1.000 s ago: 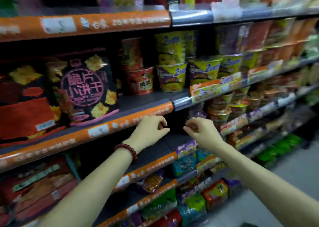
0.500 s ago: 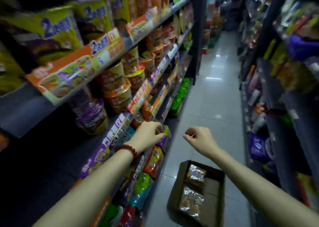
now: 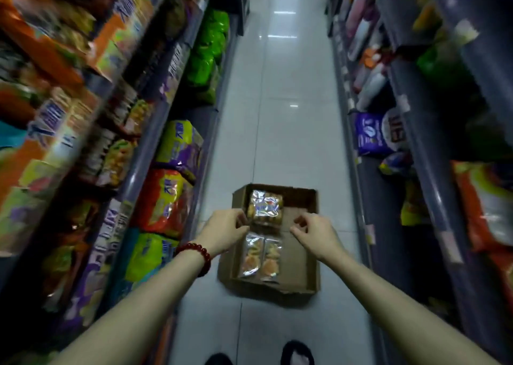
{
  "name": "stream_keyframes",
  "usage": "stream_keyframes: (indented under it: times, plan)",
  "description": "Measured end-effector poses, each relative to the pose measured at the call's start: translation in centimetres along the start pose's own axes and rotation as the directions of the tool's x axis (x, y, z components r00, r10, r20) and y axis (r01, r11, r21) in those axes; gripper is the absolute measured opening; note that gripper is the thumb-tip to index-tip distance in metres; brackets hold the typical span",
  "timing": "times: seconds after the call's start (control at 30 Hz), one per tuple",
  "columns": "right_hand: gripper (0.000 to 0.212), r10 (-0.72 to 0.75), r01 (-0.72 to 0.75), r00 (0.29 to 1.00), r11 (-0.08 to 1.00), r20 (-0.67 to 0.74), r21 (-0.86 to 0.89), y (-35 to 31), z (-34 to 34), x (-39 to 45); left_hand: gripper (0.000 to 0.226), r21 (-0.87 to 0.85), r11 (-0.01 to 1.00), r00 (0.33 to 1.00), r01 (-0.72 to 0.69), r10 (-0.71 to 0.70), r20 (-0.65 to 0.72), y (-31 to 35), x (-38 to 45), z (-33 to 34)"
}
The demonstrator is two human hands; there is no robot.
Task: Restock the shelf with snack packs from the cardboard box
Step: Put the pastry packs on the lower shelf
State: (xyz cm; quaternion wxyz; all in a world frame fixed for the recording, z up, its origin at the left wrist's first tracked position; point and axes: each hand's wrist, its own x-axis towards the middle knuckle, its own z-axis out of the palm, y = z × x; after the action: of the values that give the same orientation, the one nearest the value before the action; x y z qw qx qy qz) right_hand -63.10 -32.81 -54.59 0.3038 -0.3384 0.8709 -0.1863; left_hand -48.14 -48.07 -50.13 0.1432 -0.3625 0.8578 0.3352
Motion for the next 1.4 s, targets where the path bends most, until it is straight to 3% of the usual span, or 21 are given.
stream_keyframes:
  times: [0.33,0.6,0.77,0.9,1.03,1.13,1.27,1.4]
  plan:
    - [0.022,0.101,-0.108,0.988,0.993,0.116,0.049,13.3,18.6,7.8,0.034,-0.201,0.956,0.96,0.212,-0.165,0.228,-11.4,11.9,20.3]
    - [0.014,0.211,-0.223,0.966,0.973,0.15,0.061,21.1,30.0,14.9,0.044,-0.068,0.958,0.958,0.277,-0.27,0.101,-17.7,20.5,32.1]
    - [0.022,0.342,-0.347,0.937,0.932,0.066,0.103,22.8,34.1,17.3,0.075,-0.014,0.966,0.965,0.258,-0.258,-0.033,-19.5,22.7,36.6]
    - [0.024,0.336,-0.342,0.939,0.905,0.068,0.253,23.1,36.0,17.3,0.081,-0.185,0.951,0.963,0.249,-0.264,-0.06,-19.9,22.9,37.8]
    - [0.031,0.322,-0.31,0.946,0.847,0.047,0.432,23.2,35.9,16.6,0.073,-0.401,0.872,0.951,0.28,-0.308,-0.004,-21.0,23.6,37.7]
    - [0.042,0.351,-0.312,0.936,0.772,0.038,0.554,23.6,35.7,16.5,0.057,-0.586,0.758,0.953,0.287,-0.289,0.094,-20.8,23.6,37.7]
    - [0.045,0.334,-0.271,0.942,0.699,0.034,0.661,24.1,35.5,16.6,0.073,-0.764,0.582,0.956,0.28,-0.244,0.164,-20.0,23.3,38.1]
    - [0.039,0.338,-0.238,0.941,0.616,0.02,0.751,24.1,35.3,16.6,0.084,-0.84,0.475,0.964,0.262,-0.169,0.206,-19.4,23.1,37.8]
